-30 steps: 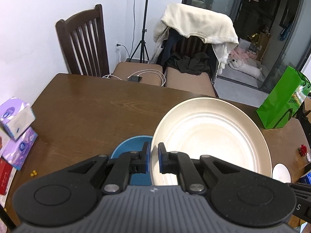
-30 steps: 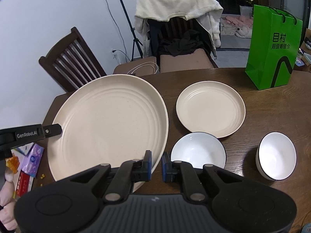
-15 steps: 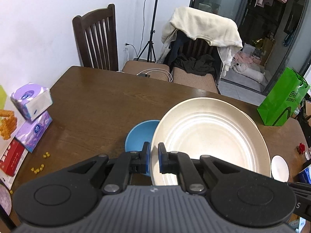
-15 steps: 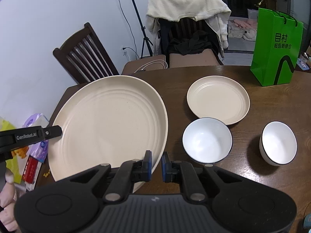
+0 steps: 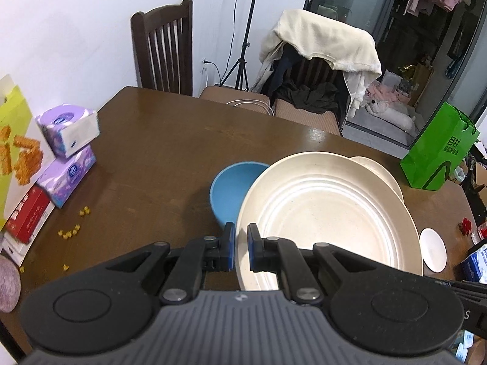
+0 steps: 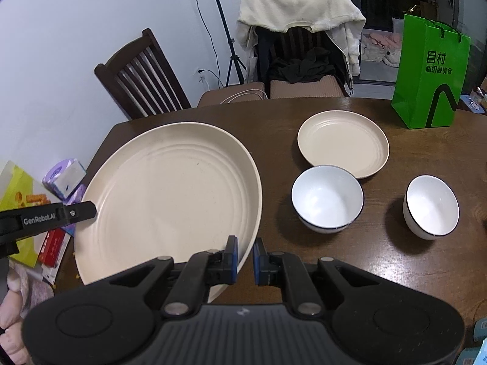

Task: Organize plates and bowls
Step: 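Carry the held cream plate back toward the placed cream plate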

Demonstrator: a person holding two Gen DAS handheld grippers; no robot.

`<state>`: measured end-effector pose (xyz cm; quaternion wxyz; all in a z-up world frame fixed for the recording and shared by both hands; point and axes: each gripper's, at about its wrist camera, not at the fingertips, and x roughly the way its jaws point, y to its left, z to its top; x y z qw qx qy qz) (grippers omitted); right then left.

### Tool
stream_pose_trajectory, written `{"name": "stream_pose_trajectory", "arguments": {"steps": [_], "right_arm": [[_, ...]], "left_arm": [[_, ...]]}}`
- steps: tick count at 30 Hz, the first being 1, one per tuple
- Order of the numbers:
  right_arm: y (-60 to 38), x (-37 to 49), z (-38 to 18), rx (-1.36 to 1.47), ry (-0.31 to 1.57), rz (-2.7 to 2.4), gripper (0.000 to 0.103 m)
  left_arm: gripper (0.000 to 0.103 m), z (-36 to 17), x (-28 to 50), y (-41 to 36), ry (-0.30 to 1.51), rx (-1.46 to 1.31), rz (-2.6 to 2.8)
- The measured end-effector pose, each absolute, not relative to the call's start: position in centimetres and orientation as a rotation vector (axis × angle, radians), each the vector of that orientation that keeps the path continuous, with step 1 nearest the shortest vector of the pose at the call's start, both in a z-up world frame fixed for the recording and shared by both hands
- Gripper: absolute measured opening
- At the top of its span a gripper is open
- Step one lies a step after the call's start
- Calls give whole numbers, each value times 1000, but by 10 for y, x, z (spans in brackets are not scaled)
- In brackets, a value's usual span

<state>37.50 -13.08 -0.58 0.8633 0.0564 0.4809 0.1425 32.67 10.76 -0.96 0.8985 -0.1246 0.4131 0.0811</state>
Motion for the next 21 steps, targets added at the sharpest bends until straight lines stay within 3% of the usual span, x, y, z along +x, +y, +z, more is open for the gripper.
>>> {"name": "stream_pose_trajectory", "arguments": {"steps": [21], "right_arm": [[-123, 311, -14, 65, 1008, 363, 10]], "left_arm": [[9, -23, 247, 116, 856, -293, 210]]}}
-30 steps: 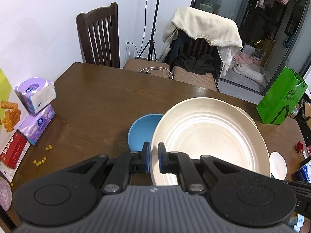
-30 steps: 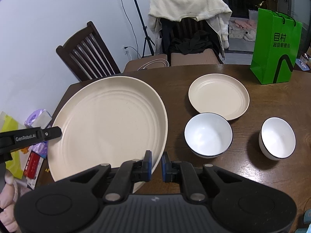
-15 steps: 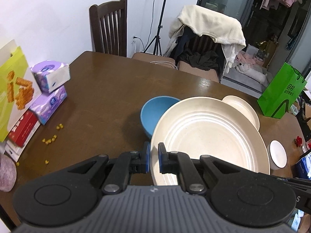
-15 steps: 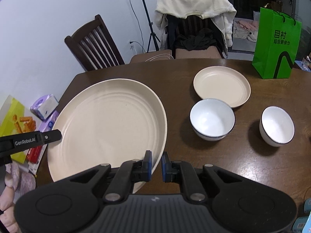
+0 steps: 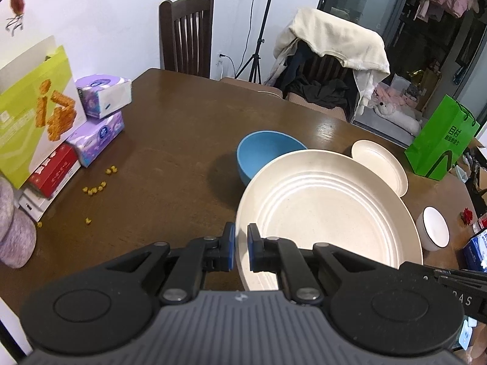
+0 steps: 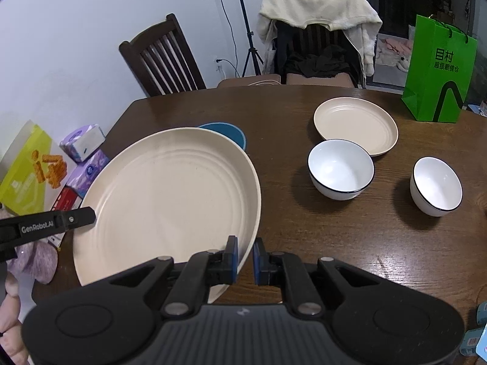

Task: Organize plates and bowls
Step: 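Carry the held cream plate back toward the placed cream plate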

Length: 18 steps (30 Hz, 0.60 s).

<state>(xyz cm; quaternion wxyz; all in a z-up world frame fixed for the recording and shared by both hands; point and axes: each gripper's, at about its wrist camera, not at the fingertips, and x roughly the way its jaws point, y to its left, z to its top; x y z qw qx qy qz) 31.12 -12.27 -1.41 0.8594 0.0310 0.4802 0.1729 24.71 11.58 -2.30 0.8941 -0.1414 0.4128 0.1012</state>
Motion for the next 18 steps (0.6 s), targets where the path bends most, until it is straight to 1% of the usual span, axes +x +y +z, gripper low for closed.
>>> {"name": "stream_pose_trajectory", "arguments": {"steps": [18], "right_arm": [[-129, 272, -28, 53, 1014, 382, 10]], "left_arm": [[9, -38, 207, 110, 866, -313, 195]]}}
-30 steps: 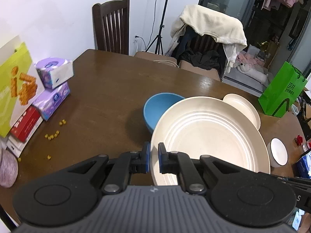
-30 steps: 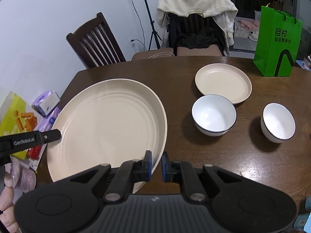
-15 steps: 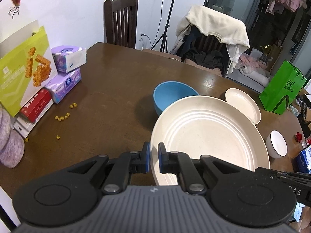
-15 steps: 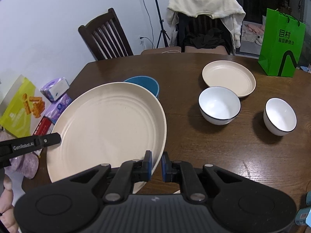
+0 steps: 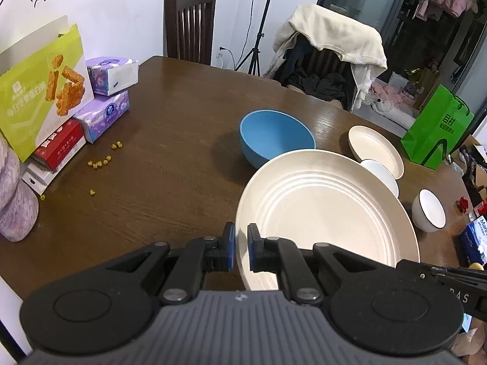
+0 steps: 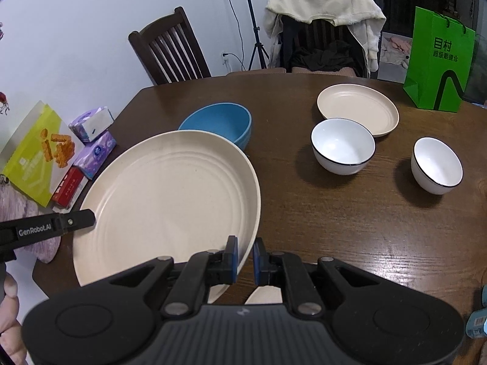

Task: Organize plates and bowls
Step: 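Carry the held cream plate back toward the placed cream plate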

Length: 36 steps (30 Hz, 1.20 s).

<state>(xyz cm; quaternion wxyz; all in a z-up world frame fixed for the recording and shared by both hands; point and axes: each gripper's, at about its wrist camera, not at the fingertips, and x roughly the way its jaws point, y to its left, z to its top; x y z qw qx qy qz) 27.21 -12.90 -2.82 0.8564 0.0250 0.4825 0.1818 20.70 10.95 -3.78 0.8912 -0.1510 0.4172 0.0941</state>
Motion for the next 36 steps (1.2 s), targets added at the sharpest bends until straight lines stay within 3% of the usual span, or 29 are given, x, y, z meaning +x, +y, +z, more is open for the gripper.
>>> {"name": "stream_pose_trajectory", "arguments": {"steps": [36], "right_arm": [[-160, 222, -61, 27, 1041, 324, 11]], "left_arm": [[9, -70, 170, 76, 944, -274, 119]]}}
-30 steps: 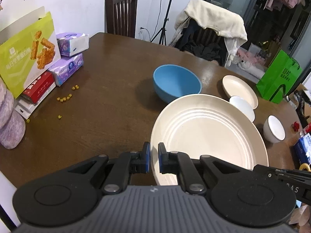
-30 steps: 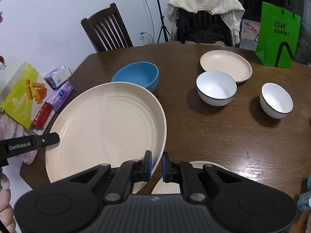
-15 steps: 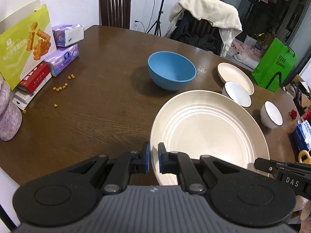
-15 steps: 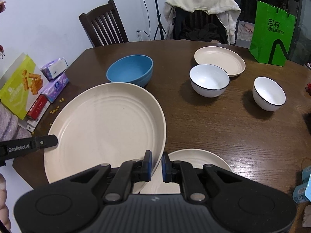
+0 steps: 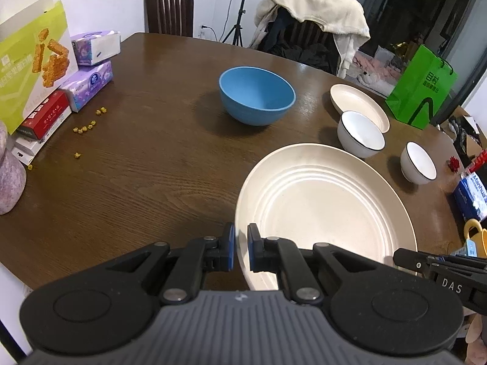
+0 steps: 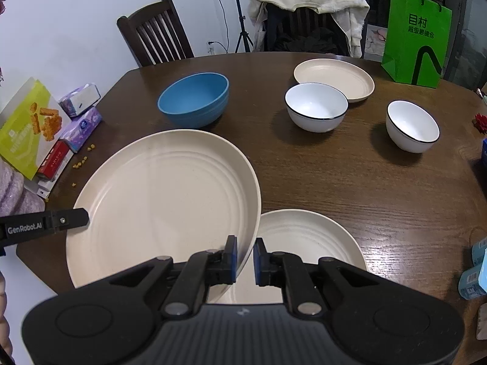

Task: Organize plates and bowls
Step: 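Carry the held cream plate back toward the placed cream plate, then lower the held cream plate onto the placed cream plate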

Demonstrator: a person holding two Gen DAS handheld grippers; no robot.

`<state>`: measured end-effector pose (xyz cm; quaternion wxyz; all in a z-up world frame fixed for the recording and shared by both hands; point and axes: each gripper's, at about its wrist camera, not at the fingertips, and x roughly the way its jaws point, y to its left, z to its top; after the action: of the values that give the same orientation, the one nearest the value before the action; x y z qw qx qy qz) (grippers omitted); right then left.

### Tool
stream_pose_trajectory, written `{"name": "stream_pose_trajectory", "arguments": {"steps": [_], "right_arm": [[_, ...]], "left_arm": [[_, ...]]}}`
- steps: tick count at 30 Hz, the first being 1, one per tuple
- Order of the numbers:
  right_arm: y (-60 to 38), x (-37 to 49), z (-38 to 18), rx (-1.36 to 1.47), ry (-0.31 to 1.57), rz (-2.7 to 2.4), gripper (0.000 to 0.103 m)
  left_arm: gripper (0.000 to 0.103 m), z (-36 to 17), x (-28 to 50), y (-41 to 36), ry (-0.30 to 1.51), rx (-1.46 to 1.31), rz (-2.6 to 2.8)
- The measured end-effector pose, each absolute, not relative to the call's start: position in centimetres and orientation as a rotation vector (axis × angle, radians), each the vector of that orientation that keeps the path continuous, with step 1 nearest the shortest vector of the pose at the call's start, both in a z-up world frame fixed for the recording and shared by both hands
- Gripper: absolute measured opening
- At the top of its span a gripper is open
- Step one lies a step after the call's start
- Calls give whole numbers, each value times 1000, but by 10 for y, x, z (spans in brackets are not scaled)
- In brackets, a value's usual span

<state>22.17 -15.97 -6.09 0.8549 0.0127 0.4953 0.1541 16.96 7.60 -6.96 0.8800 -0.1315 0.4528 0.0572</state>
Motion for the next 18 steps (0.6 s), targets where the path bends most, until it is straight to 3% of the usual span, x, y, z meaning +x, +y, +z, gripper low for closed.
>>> {"name": "stream_pose_trajectory", "arguments": {"steps": [18], "right_arm": [[-190, 213, -75, 56, 1066, 253, 11]], "left_arm": [[9, -88, 179, 46, 1001, -218, 35]]}}
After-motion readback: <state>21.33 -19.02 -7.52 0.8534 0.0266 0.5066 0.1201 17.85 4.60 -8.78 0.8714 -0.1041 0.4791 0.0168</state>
